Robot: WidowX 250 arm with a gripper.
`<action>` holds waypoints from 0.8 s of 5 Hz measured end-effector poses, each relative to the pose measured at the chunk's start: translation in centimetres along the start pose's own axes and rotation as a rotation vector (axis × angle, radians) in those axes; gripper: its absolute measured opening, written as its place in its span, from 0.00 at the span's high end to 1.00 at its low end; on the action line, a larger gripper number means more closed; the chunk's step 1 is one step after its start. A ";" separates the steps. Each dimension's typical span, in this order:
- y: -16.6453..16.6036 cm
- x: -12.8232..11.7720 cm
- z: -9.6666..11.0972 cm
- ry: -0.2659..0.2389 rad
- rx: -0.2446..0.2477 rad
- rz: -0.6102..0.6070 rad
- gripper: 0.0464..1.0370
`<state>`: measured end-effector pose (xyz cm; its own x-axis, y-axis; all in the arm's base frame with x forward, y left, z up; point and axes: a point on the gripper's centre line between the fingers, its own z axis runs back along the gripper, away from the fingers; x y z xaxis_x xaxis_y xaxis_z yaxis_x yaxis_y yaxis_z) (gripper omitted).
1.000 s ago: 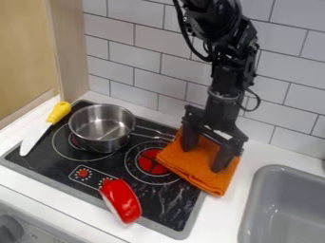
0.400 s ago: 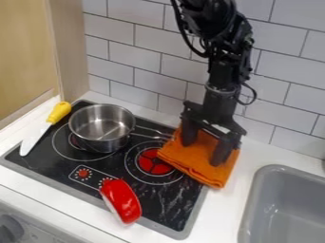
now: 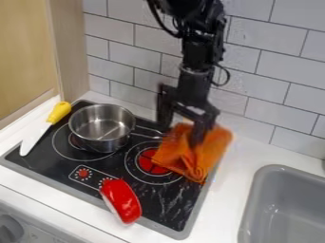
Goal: Move the orange cloth to top right of the stove
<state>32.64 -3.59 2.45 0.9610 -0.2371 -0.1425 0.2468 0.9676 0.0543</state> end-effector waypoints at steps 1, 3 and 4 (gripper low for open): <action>0.3 0.3 1.3 -0.048 0.013 -0.021 0.04; 0.1 1.6 4.1 -0.107 -0.052 -0.032 0.04; -0.2 1.6 5.8 -0.098 -0.119 -0.016 0.04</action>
<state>34.83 -4.63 7.95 0.9660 -0.2546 -0.0452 0.2515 0.9656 -0.0656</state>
